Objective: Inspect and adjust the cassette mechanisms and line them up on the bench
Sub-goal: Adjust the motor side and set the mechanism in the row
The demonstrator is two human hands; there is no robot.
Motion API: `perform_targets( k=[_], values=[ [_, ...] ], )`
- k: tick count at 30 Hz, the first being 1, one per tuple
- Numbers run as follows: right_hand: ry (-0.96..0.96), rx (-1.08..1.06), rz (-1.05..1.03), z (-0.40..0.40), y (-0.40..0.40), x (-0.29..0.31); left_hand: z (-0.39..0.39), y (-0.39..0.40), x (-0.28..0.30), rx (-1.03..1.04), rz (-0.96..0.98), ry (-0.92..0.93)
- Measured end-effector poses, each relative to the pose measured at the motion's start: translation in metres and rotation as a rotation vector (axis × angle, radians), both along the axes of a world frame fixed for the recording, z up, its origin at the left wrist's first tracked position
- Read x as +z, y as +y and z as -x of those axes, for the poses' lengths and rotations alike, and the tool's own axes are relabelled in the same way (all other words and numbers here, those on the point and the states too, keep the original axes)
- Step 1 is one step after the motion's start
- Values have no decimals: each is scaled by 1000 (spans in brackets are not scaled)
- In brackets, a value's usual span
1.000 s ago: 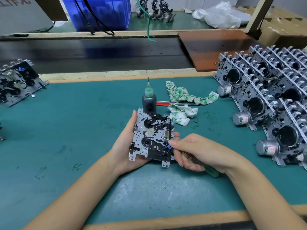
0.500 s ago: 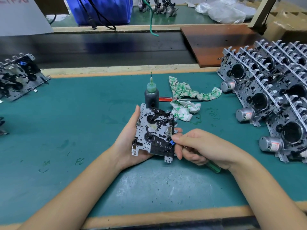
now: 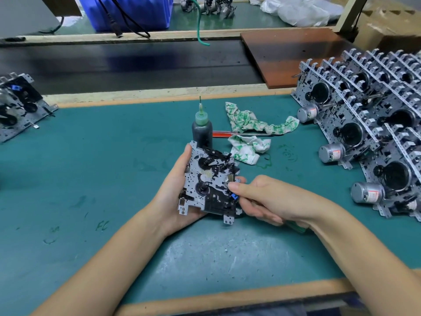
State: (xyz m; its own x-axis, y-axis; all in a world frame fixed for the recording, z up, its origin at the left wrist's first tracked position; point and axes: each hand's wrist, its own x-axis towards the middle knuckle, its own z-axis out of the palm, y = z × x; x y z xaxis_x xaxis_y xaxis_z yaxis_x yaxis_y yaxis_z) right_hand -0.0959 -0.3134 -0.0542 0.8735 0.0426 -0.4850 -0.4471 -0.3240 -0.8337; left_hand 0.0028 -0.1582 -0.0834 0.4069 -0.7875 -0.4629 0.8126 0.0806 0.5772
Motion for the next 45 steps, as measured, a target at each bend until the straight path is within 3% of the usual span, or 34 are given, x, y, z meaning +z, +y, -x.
perform_targets(
  k=[10,18,27,35,45],
  values=[
    [124,108,-65,-3,-10,6,2,-2,0,34,-16,-23],
    [82,150,-68,-3,-13,4,2,2,2,-8,-6,-22],
    [-101,-184,-476,-3,-31,0,2,10,9,-45,161,120],
    [-47,-169,-440,-1,-32,-1,5,8,14,-14,287,186],
    [-10,-20,-410,-1,-25,2,2,8,10,-69,270,100]
  ],
)
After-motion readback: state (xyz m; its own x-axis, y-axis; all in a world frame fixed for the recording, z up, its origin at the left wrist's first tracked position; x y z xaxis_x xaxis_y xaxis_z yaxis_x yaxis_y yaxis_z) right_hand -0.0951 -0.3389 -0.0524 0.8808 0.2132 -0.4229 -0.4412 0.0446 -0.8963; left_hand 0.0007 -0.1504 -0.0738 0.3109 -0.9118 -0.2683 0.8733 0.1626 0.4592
